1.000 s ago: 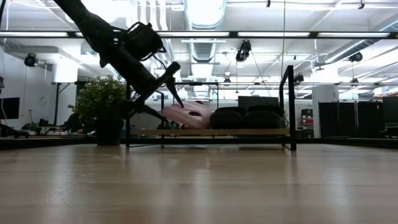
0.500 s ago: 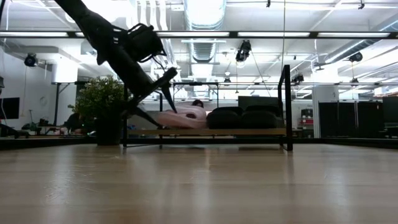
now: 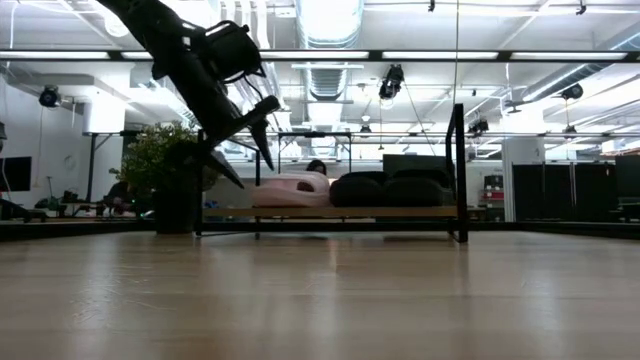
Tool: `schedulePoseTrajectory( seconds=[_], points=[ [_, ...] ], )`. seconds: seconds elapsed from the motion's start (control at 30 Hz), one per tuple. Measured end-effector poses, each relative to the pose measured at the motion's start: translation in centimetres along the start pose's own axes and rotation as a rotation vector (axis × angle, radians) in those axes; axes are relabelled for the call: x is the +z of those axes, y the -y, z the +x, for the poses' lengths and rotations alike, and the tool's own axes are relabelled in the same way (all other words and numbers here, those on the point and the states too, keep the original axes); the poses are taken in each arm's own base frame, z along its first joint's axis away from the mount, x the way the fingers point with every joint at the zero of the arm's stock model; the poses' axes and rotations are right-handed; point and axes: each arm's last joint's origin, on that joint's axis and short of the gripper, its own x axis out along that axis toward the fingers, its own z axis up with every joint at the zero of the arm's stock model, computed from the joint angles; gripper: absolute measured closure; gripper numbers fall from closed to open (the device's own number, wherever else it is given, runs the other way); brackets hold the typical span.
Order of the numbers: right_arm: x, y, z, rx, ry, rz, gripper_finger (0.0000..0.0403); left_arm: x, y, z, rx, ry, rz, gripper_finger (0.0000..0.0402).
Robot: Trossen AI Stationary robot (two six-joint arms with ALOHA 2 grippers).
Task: Pick and place slides into the shelf
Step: Put the pink slipper on the shelf
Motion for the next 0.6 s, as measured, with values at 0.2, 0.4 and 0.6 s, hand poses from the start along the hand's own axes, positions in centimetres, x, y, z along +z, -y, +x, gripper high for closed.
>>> schedulePoseTrajectory(
  seconds=[0.2, 0.4, 0.6],
  points=[
    [0.0, 0.0, 0.0, 0.001, 0.000, -0.001, 0.0273, 0.3, 0.9, -1.9, -0.090, 0.030, 0.018, 0.0157],
    [0.0, 0.0, 0.0, 0.000, 0.000, 0.004, 0.0269, 1.2, 2.9, -5.3, -0.356, 0.147, 0.004, 0.0157],
    [0.0, 0.0, 0.0, -0.002, 0.000, 0.014, 0.0276, 2.4, 5.4, -9.0, -0.730, 0.295, 0.074, 0.0157]
  ],
)
